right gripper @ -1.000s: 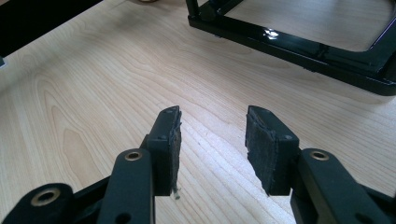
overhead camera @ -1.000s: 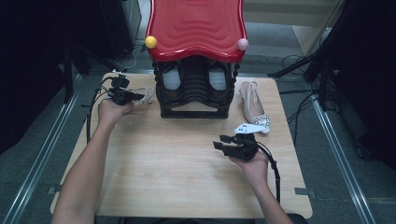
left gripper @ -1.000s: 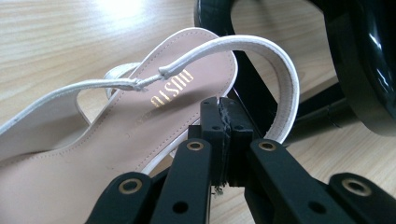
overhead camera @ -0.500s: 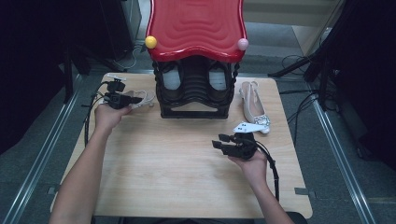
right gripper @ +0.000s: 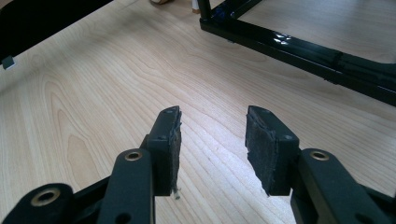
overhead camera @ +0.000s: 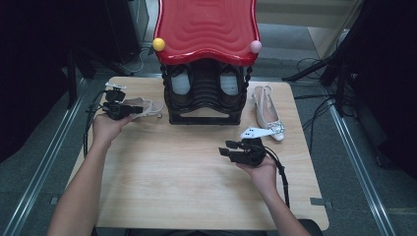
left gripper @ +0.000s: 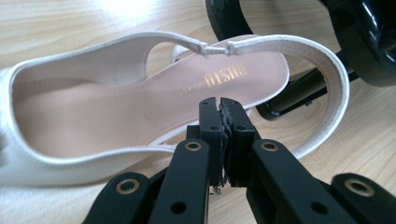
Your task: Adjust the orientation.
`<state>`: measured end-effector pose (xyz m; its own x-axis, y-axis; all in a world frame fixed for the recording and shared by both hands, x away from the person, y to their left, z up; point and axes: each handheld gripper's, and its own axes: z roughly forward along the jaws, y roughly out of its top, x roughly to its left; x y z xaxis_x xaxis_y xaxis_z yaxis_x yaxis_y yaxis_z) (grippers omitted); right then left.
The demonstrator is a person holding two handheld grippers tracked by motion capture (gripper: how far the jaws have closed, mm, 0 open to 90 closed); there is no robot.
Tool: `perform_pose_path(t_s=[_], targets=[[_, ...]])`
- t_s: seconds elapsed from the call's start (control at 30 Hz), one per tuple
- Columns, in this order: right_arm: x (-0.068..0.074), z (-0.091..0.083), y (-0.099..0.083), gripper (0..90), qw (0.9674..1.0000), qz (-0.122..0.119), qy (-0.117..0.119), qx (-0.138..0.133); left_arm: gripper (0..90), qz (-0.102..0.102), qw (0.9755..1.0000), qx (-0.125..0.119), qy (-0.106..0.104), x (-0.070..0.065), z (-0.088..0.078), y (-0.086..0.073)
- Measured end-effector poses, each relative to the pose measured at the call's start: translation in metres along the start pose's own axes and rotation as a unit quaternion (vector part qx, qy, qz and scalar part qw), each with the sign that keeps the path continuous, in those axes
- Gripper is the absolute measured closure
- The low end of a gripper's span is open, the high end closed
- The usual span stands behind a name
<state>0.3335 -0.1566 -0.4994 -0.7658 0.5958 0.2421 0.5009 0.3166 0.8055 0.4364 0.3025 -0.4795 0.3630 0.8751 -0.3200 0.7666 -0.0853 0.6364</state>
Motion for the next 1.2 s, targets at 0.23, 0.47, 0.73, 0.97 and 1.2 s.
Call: perform_pose_path(t_s=[0.23, 0.47, 0.73, 0.97, 1.2], targets=[[0.002, 0.003, 0.0, 56.9, 1.0, -0.003, 0.002, 0.004, 88.1, 0.007, 0.9999, 0.006, 0.01, -0.002, 0.001, -0.001], [0.001, 0.003, 0.0, 56.6, 1.0, -0.001, 0.002, 0.004, 88.8, 0.005, 0.9997, 0.013, 0.02, 0.004, -0.003, -0.004], [0.002, 0.003, 0.0, 56.2, 1.0, -0.002, 0.001, 0.003, 88.6, -0.013, 0.9991, 0.018, 0.037, 0.018, -0.007, -0.008], [0.002, 0.003, -0.001, 56.0, 1.0, -0.001, 0.001, 0.006, 87.5, -0.028, 0.9985, 0.009, 0.047, 0.029, -0.016, -0.007], [0.003, 0.005, -0.001, 56.0, 1.0, -0.002, 0.001, 0.008, 86.7, -0.015, 0.9991, 0.0, 0.038, 0.012, -0.021, -0.004]])
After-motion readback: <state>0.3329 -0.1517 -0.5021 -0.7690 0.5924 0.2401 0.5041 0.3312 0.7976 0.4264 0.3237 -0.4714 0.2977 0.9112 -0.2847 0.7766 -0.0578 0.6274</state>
